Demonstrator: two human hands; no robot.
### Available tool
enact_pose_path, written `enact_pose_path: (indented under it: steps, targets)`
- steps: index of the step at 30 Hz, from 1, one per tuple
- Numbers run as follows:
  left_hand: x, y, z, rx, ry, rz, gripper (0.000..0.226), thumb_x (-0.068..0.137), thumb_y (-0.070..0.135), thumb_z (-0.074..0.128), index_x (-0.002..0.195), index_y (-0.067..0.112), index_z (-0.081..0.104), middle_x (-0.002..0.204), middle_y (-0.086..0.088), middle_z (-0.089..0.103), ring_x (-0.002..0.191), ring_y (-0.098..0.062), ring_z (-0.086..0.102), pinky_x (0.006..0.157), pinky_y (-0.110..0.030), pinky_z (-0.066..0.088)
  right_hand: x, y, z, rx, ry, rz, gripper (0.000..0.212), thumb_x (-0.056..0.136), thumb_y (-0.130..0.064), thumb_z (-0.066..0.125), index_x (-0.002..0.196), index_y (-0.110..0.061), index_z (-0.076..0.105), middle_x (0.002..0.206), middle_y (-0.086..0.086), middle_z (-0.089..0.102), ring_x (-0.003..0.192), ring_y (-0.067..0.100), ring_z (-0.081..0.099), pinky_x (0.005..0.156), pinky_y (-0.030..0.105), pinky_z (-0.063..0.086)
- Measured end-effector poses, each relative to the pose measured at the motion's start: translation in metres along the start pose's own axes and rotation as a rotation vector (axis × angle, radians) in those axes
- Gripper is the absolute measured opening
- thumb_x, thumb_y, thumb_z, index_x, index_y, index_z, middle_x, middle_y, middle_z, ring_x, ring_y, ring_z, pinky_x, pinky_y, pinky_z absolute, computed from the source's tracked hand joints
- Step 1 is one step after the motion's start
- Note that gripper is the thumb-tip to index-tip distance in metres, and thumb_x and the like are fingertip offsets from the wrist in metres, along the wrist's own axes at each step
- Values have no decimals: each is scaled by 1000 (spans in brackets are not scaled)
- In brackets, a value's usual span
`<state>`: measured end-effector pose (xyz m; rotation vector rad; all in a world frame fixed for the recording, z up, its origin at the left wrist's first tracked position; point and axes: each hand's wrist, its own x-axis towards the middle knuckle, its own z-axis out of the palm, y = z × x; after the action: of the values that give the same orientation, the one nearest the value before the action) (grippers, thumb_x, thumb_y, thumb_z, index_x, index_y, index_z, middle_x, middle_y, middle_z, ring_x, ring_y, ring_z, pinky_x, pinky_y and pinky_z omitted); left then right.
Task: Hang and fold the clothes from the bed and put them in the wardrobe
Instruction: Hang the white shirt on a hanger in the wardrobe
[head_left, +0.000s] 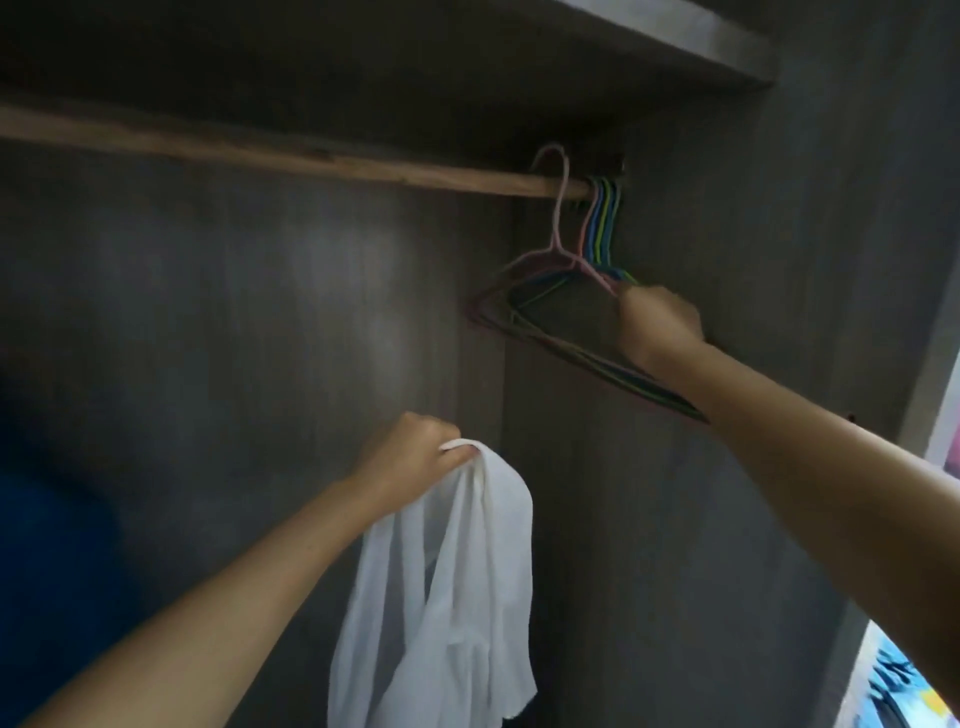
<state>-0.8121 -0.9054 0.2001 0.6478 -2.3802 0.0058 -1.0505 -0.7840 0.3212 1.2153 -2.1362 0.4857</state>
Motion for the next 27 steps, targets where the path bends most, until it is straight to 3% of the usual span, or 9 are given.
enact_pose_path:
  steps: [3, 5, 8, 10, 12, 15, 17, 20, 27]
  targets:
    - [-2, -14, 2, -54, 15, -120, 47, 88, 46, 60, 50, 27, 40, 51, 10, 44, 54, -11, 48, 52, -27, 31, -19, 0, 8, 251, 148, 38, 27, 96, -16, 44, 121, -10, 52, 98, 25, 66, 87, 42, 63, 68, 39, 45]
    - [-8, -27, 6, -82, 17, -205, 45, 88, 50, 58, 54, 25, 42, 56, 6, 49, 63, -20, 55, 58, -29, 40, -48, 2, 21, 465, 196, 67, 21, 94, -17, 46, 112, -10, 53, 91, 24, 65, 82, 42, 62, 68, 42, 48]
    - [-20, -48, 14, -66, -20, -325, 47, 87, 55, 55, 56, 22, 43, 64, -1, 52, 76, -31, 60, 72, -36, 49, -95, -4, 38, 777, 41, 149, 12, 93, -25, 57, 99, -14, 54, 78, 6, 62, 72, 27, 59, 64, 30, 44]
    - [-29, -60, 20, -57, -96, -391, 47, 86, 59, 53, 61, 20, 51, 70, -3, 57, 82, -32, 62, 75, -36, 50, -116, -17, 42, 1049, -108, 222, 17, 95, -30, 58, 88, -15, 59, 60, -2, 50, 53, 16, 47, 47, 21, 37]
    - [-39, -70, 27, -41, -163, -461, 53, 85, 65, 48, 78, 15, 64, 84, -8, 66, 89, -32, 64, 79, -36, 51, -135, -27, 41, 1214, -299, 295, 28, 99, -28, 50, 81, -14, 64, 44, -8, 31, 37, 9, 29, 35, 16, 21]
    - [-53, -86, 30, 23, -197, -561, 64, 89, 67, 40, 96, 9, 66, 105, -16, 68, 98, -35, 63, 84, -37, 50, -176, -35, 31, 1314, -595, 333, 29, 101, -25, 48, 92, -10, 71, 45, -8, 23, 36, 6, 20, 34, 13, 17]
    - [-65, -95, 27, 22, -214, -621, 67, 91, 65, 37, 107, 7, 66, 115, -18, 65, 105, -35, 61, 89, -38, 48, -207, -42, 23, 1333, -704, 343, 28, 100, -25, 48, 96, -9, 71, 49, -8, 23, 39, 7, 20, 35, 14, 18]
    - [-80, -94, 24, 2, -219, -609, 62, 95, 59, 35, 116, 8, 64, 123, -17, 62, 111, -34, 59, 91, -35, 45, -248, -61, 17, 1302, -774, 385, 29, 102, -22, 45, 96, -9, 70, 52, -6, 23, 40, 8, 20, 35, 14, 18]
    - [-107, -70, 22, 34, -293, -554, 60, 97, 55, 34, 109, 6, 65, 116, -18, 64, 105, -35, 60, 87, -37, 47, -292, -90, 4, 1335, -853, 458, 30, 103, -22, 43, 98, -7, 69, 52, -7, 25, 40, 7, 21, 34, 15, 19]
